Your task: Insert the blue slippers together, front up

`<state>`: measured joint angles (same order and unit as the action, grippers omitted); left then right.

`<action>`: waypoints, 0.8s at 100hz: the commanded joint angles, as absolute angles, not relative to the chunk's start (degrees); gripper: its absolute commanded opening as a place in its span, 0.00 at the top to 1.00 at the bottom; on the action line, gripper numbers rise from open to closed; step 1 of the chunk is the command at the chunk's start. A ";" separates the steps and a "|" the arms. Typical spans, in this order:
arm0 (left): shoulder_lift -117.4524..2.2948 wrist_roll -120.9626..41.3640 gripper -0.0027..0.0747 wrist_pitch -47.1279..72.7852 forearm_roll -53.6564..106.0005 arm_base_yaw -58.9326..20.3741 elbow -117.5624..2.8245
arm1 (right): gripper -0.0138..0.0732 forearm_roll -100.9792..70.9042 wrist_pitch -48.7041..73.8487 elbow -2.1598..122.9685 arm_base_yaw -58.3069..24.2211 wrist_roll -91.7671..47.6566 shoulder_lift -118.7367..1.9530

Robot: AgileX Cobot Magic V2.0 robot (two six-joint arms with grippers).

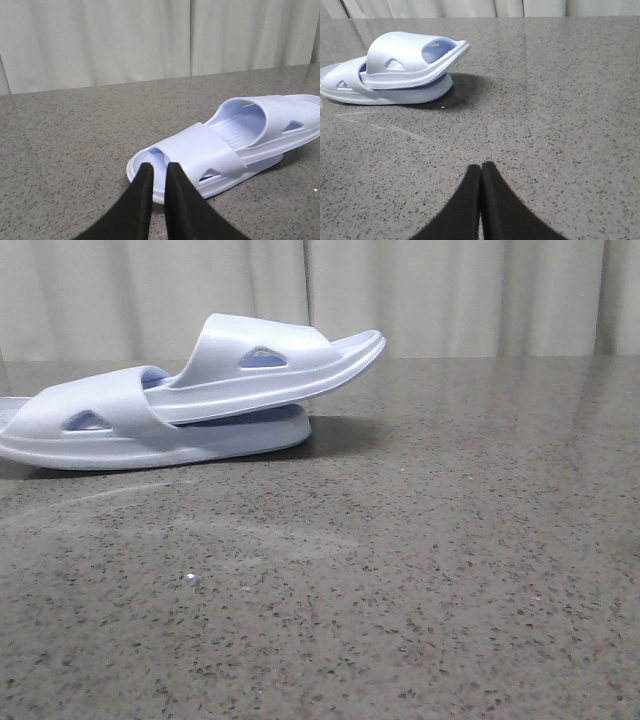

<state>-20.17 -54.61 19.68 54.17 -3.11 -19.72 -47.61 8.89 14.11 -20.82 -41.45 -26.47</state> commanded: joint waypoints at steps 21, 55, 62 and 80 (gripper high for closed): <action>-12.80 2.90 0.95 -0.50 9.41 -3.65 -12.64 | 0.93 -48.15 6.38 15.67 -20.82 -41.96 -26.51; -5.18 3.42 0.95 0.00 3.18 -3.53 -2.58 | 0.93 -48.15 6.38 15.67 -20.82 -41.96 -26.51; -5.18 3.42 0.95 -0.65 3.02 -3.53 -0.46 | 0.93 -48.15 6.38 15.67 -20.82 -41.96 -26.51; -3.67 3.42 0.95 1.91 2.18 -3.53 0.64 | 0.93 -48.15 6.38 15.67 -20.82 -41.96 -26.51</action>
<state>-4.01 2.77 5.37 2.85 -3.11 0.19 -47.72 8.91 14.02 -20.82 -41.45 -26.47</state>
